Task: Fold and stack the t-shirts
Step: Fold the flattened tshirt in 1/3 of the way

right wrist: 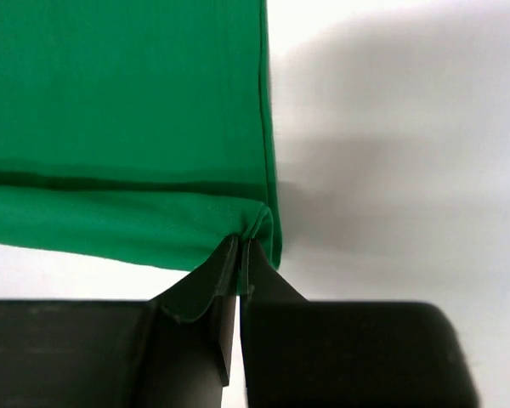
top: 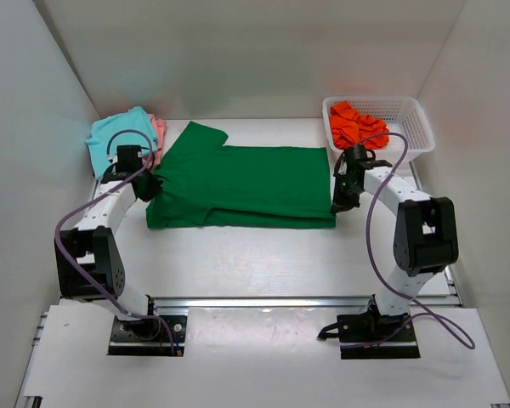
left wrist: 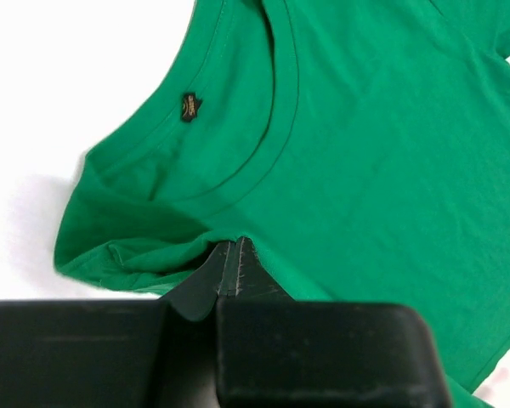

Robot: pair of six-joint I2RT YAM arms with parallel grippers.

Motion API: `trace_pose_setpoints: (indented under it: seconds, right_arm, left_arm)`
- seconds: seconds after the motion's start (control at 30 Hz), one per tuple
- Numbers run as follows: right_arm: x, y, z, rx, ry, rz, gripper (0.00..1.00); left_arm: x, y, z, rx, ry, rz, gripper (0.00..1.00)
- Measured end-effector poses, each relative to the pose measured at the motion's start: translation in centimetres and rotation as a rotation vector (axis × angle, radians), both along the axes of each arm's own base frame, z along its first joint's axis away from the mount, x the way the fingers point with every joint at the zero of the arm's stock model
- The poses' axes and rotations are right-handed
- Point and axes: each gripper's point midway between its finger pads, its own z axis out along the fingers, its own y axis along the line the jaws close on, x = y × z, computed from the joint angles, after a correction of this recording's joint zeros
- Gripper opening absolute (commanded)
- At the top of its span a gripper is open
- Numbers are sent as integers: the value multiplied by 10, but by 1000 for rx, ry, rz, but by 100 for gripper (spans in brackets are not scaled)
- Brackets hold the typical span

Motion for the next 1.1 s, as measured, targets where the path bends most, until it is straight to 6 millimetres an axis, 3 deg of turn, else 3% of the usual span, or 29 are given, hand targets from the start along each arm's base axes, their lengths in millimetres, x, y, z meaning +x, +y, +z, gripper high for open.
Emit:
trace_pose_setpoints:
  seconds: [0.23, 0.5, 0.67, 0.73, 0.77, 0.83, 0.87, 0.9, 0.97, 1.1]
  right_arm:
    - [29, 1, -10, -5, 10, 1, 0]
    - [65, -2, -13, -9, -10, 0, 0]
    - [77, -4, -23, -22, 9, -2, 1]
    - [80, -5, -27, -34, 15, -1, 0]
    - [81, -6, -26, -37, 16, -2, 0]
    - [80, -7, -25, -44, 23, -4, 21]
    - [80, -8, -24, -49, 23, -6, 30]
    - [81, -9, -24, -55, 23, -10, 40]
    - [81, -12, -25, -74, 21, -17, 45]
    - [82, -13, -21, -110, 8, -15, 45]
  left_arm:
    - [17, -1, -20, -24, 36, -16, 0]
    - [42, -2, -24, -39, 25, -29, 0]
    - [56, -2, -29, -44, 25, -36, 0]
    - [60, -1, -32, -45, 31, -36, 15]
    - [62, -1, -35, -44, 38, -37, 28]
    - [64, 0, -39, -43, 48, -40, 53]
    - [65, 0, -40, -47, 51, -34, 55]
    - [65, 2, -41, -49, 54, -32, 53]
    - [64, 4, -42, -55, 59, -32, 50]
    - [63, 5, -38, -65, 50, -33, 47]
